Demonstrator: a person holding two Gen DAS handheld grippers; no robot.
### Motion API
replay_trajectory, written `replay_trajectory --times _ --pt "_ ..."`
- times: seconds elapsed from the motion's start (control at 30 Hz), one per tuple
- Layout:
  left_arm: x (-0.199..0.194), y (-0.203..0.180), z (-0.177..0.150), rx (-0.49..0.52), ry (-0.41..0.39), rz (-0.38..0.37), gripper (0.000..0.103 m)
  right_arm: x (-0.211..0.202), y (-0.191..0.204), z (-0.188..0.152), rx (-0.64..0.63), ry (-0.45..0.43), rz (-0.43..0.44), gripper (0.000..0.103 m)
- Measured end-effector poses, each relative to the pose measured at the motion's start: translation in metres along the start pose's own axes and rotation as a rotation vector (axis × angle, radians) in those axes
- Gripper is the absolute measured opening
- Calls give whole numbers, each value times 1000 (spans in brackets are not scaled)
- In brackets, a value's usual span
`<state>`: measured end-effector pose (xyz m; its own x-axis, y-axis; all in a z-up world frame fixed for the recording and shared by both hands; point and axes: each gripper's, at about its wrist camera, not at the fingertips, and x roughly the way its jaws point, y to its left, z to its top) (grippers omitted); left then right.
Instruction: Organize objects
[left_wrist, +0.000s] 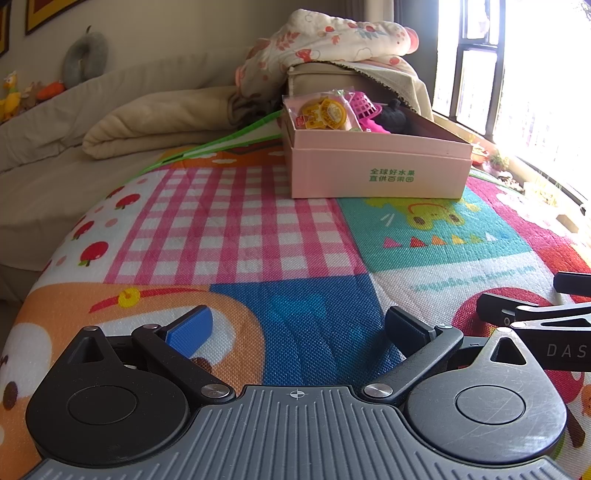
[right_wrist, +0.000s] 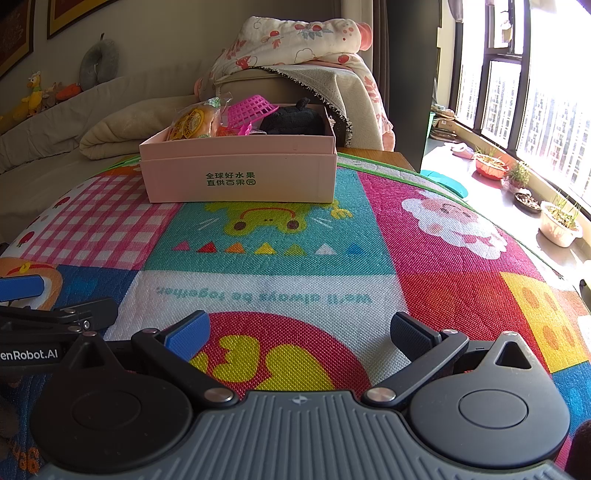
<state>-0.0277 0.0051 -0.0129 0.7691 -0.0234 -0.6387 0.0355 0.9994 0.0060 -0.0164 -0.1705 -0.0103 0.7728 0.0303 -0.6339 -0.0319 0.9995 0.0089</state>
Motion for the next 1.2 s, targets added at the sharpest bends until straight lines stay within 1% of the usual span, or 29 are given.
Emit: replay_trajectory --times 1.2 --pt "0 1 -1 1 2 9 103 0 0 0 0 0 0 103"
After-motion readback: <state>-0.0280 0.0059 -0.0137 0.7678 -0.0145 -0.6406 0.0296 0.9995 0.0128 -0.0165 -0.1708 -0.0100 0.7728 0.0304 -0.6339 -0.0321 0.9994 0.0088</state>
